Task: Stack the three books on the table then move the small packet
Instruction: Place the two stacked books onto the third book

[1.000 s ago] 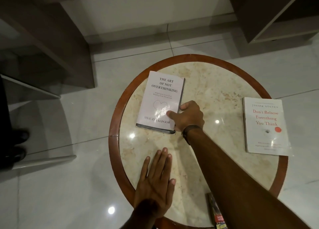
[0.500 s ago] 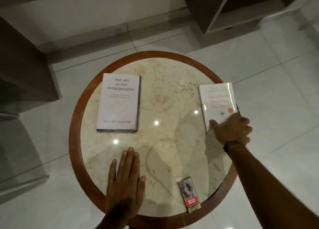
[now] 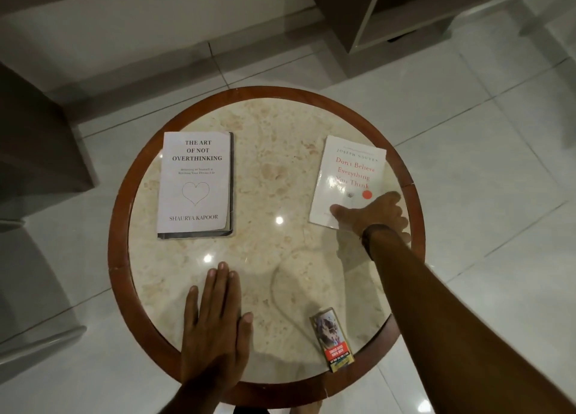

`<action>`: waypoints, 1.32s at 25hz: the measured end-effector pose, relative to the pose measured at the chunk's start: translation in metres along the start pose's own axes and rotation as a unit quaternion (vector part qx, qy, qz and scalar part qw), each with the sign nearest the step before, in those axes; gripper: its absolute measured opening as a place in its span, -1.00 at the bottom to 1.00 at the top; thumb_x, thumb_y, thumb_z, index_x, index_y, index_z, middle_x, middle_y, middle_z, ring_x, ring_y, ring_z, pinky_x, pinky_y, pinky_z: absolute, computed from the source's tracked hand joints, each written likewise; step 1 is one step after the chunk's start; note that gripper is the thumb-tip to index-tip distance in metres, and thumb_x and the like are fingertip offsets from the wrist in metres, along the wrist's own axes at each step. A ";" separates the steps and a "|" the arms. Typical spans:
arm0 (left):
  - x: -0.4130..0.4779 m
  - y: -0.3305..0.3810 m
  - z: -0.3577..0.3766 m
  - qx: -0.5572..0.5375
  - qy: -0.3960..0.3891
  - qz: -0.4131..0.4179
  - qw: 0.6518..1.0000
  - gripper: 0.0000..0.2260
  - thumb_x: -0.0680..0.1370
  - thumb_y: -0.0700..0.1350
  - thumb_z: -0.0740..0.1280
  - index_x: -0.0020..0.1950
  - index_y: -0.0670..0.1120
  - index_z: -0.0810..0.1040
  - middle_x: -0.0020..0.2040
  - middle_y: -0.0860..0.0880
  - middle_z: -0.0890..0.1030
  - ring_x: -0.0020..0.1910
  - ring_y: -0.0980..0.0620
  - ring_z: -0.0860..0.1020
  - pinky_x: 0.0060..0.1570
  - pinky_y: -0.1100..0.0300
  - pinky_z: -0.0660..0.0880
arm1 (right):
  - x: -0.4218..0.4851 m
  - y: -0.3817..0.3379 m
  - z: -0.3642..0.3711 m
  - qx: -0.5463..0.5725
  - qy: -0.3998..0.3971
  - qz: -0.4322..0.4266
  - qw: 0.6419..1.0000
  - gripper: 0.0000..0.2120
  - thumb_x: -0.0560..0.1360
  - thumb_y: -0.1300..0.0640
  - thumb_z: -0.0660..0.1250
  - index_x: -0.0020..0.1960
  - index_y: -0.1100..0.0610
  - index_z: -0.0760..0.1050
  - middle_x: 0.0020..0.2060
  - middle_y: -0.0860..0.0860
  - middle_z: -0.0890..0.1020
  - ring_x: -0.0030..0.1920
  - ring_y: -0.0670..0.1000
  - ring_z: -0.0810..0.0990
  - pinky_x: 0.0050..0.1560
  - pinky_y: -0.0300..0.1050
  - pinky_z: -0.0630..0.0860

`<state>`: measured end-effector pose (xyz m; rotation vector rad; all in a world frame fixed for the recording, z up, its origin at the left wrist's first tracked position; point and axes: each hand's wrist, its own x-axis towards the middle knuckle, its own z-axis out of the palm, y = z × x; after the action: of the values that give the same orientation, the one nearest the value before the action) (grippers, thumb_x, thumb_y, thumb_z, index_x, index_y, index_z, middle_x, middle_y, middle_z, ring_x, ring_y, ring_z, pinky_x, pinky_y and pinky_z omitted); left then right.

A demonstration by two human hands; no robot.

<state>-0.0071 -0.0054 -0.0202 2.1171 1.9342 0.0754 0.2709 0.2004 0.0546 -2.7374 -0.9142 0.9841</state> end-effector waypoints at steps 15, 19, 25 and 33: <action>0.002 0.003 -0.002 0.012 -0.023 -0.009 1.000 -0.33 0.67 0.11 0.12 0.75 -0.12 0.08 0.78 -0.12 0.09 0.76 -0.08 0.01 0.65 -0.19 0.07 | -0.070 -0.044 -0.041 0.335 -0.186 -0.079 0.920 -0.72 0.62 0.28 0.39 0.30 0.09 0.53 -0.05 -0.01 0.82 -0.06 0.09 0.82 -0.28 -0.09 0.74; 0.000 0.002 -0.002 0.000 -0.012 -0.013 1.000 -0.30 0.65 0.10 0.19 0.74 -0.11 0.12 0.78 -0.11 0.14 0.76 -0.09 0.09 0.64 -0.18 0.11 | -0.113 -0.101 0.020 0.317 -0.251 -0.098 0.910 -0.72 0.60 0.33 0.41 0.28 0.17 0.52 0.03 0.13 0.79 -0.02 0.14 0.79 -0.19 0.04 0.77; 0.005 0.007 -0.004 -0.001 -0.027 -0.027 0.999 -0.28 0.59 0.15 0.26 0.71 -0.10 0.24 0.74 -0.09 0.25 0.73 -0.11 0.19 0.61 -0.14 0.09 | -0.122 -0.129 0.102 0.196 -0.208 -0.118 0.951 -0.74 0.53 0.20 0.51 0.16 0.10 0.54 0.14 0.10 0.73 0.14 0.18 0.73 0.16 0.25 0.69; 0.064 -0.026 -0.078 -0.263 0.201 -0.196 0.923 -0.54 0.65 0.06 0.24 0.52 -0.06 0.51 0.50 -0.08 0.60 0.48 -0.04 0.51 0.57 0.00 0.28 | -0.115 -0.129 0.110 0.098 -0.118 -0.138 0.979 -0.50 0.44 -0.21 0.52 0.25 0.00 0.50 0.15 -0.01 0.66 0.14 0.07 0.67 0.19 0.06 0.62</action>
<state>-0.0428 0.0718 0.0397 1.4149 2.1943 0.9007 0.0680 0.2284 0.0671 -2.2903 -1.1257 1.2813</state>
